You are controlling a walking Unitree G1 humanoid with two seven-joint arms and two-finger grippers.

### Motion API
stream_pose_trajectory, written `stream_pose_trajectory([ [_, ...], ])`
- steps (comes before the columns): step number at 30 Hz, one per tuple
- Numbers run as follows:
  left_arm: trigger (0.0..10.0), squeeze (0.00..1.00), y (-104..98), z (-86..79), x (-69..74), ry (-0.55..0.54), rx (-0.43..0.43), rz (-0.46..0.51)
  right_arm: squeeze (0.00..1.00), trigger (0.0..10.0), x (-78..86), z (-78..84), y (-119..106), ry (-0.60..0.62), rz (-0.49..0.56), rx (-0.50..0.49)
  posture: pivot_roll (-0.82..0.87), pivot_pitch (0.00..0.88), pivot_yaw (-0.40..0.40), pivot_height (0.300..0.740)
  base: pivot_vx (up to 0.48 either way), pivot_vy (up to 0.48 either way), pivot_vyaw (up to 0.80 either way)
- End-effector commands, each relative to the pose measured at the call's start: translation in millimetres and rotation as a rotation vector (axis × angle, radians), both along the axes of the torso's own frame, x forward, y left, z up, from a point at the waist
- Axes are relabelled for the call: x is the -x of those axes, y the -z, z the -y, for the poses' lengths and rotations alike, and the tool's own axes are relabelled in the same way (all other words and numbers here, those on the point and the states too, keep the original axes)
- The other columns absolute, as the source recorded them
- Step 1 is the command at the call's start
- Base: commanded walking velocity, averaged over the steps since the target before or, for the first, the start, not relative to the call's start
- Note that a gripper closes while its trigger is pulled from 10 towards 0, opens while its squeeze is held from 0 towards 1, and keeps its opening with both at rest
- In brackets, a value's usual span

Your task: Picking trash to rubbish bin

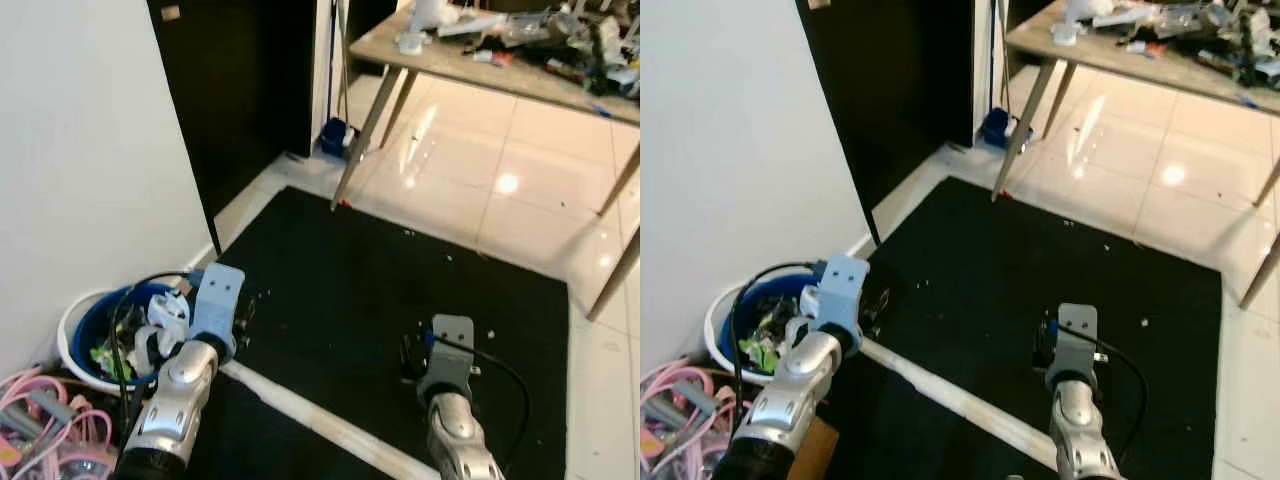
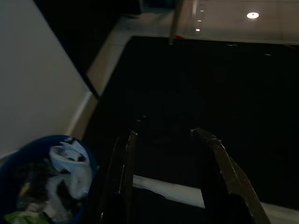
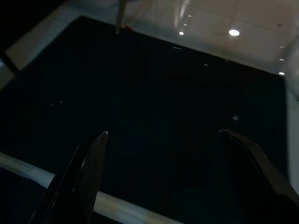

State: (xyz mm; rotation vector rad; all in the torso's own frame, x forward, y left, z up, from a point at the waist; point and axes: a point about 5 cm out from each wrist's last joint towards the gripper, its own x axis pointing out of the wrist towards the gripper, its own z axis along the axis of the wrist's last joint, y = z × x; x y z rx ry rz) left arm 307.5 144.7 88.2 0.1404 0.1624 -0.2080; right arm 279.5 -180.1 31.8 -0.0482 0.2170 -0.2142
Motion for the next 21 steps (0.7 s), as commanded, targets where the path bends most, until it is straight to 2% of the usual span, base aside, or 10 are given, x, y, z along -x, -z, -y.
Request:
stream_pose_trajectory([
  [1, 10.0, 0.0, 5.5, -0.5, 3.0, 0.004, -0.002, -0.022, 0.0, 10.0, 5.2, 3.1, 6.2, 0.013, -0.023, -0.004, -0.01, 0.115, 0.062, 0.74, 0.322, 0.0, 0.0],
  [21, 10.0, 0.0, 6.4, 0.6, 4.4, 0.016, -0.003, -0.024, 0.0, 10.0, 6.1, 2.0, 7.8, 0.005, -0.028, 0.004, -0.01, 0.113, 0.062, 0.74, 0.321, 0.0, 0.0],
])
